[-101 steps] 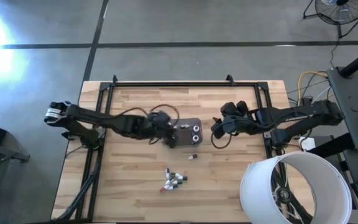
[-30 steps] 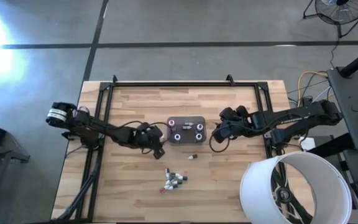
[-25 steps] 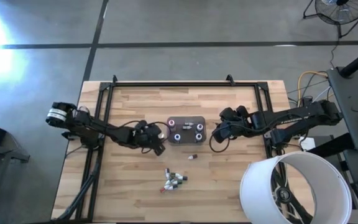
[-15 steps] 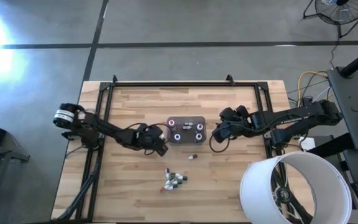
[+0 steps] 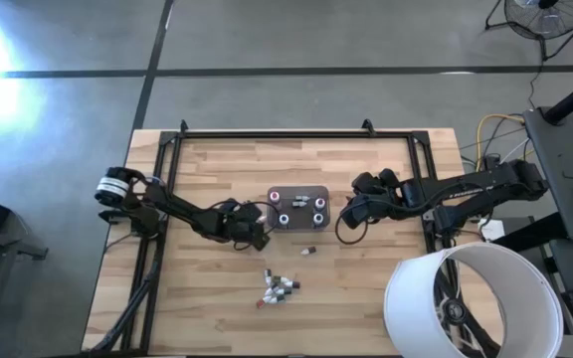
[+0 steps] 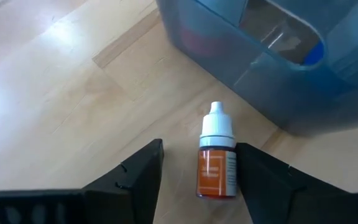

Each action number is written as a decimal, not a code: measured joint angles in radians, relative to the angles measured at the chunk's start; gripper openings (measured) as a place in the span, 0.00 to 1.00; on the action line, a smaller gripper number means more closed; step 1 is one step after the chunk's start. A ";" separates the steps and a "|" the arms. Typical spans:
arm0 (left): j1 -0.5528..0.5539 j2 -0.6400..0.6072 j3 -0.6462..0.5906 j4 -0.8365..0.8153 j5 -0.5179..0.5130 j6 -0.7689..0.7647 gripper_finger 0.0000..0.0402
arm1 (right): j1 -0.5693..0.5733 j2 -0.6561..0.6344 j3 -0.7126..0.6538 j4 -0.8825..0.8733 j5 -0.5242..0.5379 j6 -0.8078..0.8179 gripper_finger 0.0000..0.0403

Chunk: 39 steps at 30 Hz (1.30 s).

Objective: Pick & Place food coloring
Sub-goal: Put the small orange food coloring bottle in the black bin

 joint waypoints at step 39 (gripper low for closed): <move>0.207 -0.162 0.220 0.216 0.388 0.345 0.18 | 0.000 -0.008 0.014 -0.004 -0.010 -0.003 0.56</move>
